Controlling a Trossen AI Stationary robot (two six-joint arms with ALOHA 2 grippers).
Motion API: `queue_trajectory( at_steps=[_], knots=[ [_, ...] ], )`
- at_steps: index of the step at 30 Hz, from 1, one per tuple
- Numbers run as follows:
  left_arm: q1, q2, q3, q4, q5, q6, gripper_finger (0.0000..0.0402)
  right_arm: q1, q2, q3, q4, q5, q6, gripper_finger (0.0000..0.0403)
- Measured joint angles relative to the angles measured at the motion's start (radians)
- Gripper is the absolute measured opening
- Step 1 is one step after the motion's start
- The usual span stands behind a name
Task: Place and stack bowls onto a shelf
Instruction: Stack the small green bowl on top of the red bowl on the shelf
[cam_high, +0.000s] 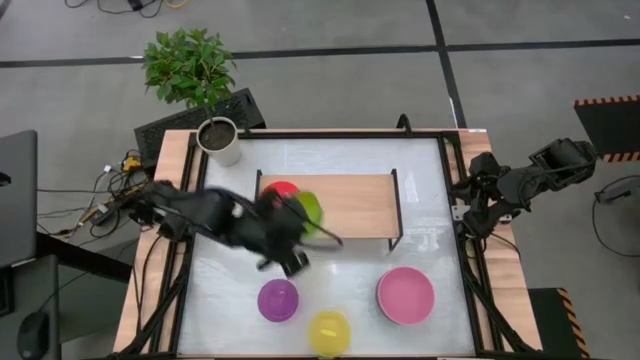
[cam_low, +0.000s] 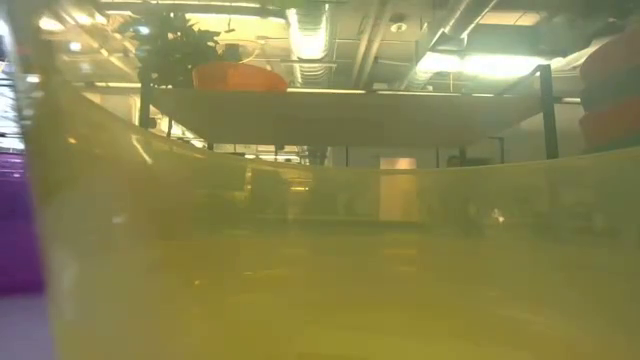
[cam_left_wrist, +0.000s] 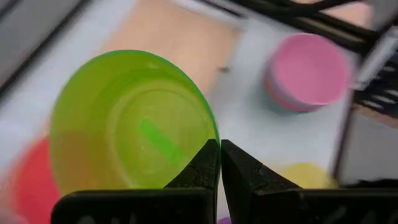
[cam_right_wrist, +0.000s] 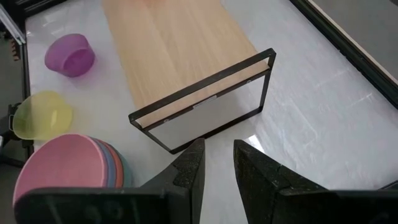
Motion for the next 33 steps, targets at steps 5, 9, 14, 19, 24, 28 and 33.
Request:
queue_trajectory(
  at_steps=[5,9,14,19,24,28,33],
  knots=[
    [0.082,-0.034,-0.003,-0.136,-0.008,0.007,0.0,0.0,0.0,0.0,0.0,0.016,0.0,0.0113],
    [0.152,-0.023,-0.002,-0.127,0.03,0.119,0.0,0.0,0.0,0.0,0.0,0.018,0.001,0.0113],
    [0.21,0.027,-0.048,-0.131,0.102,0.232,0.0,0.0,0.0,0.0,0.0,0.018,0.001,0.0113],
    [0.231,0.037,-0.148,-0.134,0.131,0.245,0.0,0.0,0.0,0.0,0.0,0.018,0.001,0.0113],
    [0.223,0.033,-0.188,-0.137,0.1,0.244,0.0,0.0,0.0,0.0,-0.001,0.018,0.001,0.0113],
    [0.224,0.035,-0.199,-0.133,0.094,0.221,0.0,0.0,0.0,0.0,-0.003,0.018,0.001,0.0113],
    [0.215,0.035,-0.201,-0.133,0.08,0.181,0.0,0.0,0.0,0.0,-0.003,0.019,0.001,0.0113]
  ],
)
